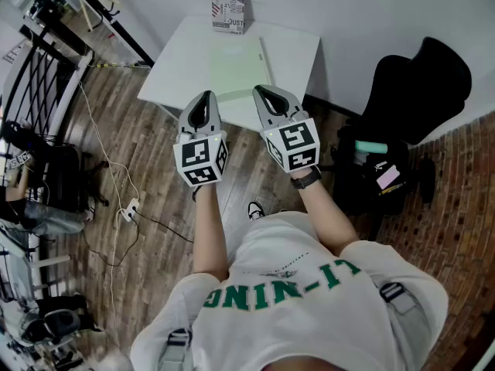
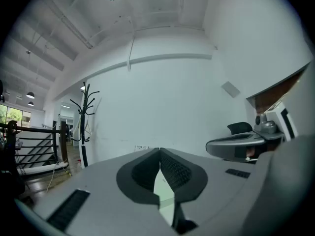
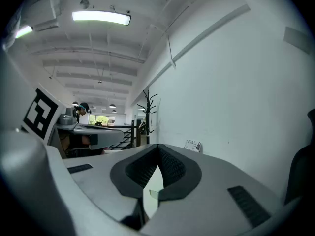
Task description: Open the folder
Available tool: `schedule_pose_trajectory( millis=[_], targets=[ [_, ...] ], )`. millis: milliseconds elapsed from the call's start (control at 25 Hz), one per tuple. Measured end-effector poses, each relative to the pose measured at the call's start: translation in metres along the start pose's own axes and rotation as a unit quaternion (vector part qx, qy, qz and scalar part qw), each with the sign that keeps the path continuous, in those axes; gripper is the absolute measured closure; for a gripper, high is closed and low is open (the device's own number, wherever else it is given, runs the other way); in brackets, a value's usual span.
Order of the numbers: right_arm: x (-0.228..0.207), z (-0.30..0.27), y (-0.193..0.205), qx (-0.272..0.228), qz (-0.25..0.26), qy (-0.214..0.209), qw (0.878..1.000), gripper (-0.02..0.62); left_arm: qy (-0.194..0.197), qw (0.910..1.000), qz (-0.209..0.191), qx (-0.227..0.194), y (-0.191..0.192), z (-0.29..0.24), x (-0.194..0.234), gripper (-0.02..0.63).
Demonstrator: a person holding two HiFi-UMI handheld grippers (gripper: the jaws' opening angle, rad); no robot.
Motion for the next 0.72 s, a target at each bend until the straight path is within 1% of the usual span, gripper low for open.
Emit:
schedule_pose_trajectory(
  millis=[160, 280, 440, 600, 720],
  targets=[
    [0.007, -0.016, -0.003, -0.007, -0.023, 0.028, 0.999, 0.578, 0.001, 1.0000, -0.005, -0.005, -0.001, 0.002, 0.023, 0.591],
    [0.013, -0.027, -0.004, -0.002, -0.021, 0.050, 0.999, 0.578, 0.006, 1.0000, -0.003, -0.007, -0.002, 0.002, 0.040, 0.591],
    [0.022, -0.042, 0.000, 0.007, -0.023, 0.061, 0.998, 0.578, 0.021, 0.9997, -0.001, -0.009, 0.003, -0.001, 0.056, 0.591],
    [0.033, -0.048, 0.018, 0.036, -0.023, 0.067, 0.997, 0.578, 0.037, 0.9992, 0.014, -0.003, 0.024, -0.002, 0.065, 0.591],
    [0.034, -0.064, 0.032, 0.064, -0.018, 0.066, 0.996, 0.578, 0.056, 0.9980, 0.024, 0.017, 0.040, -0.017, 0.076, 0.591]
  ],
)
Point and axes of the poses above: the fingertips, and each gripper's own axes: z backward along the fingers, x to its left, y out of its underside, the point moved 7 cm from there along z, backward along the fingers, and after that the axes turned 10 degrees about y, right-handed, at the moved point
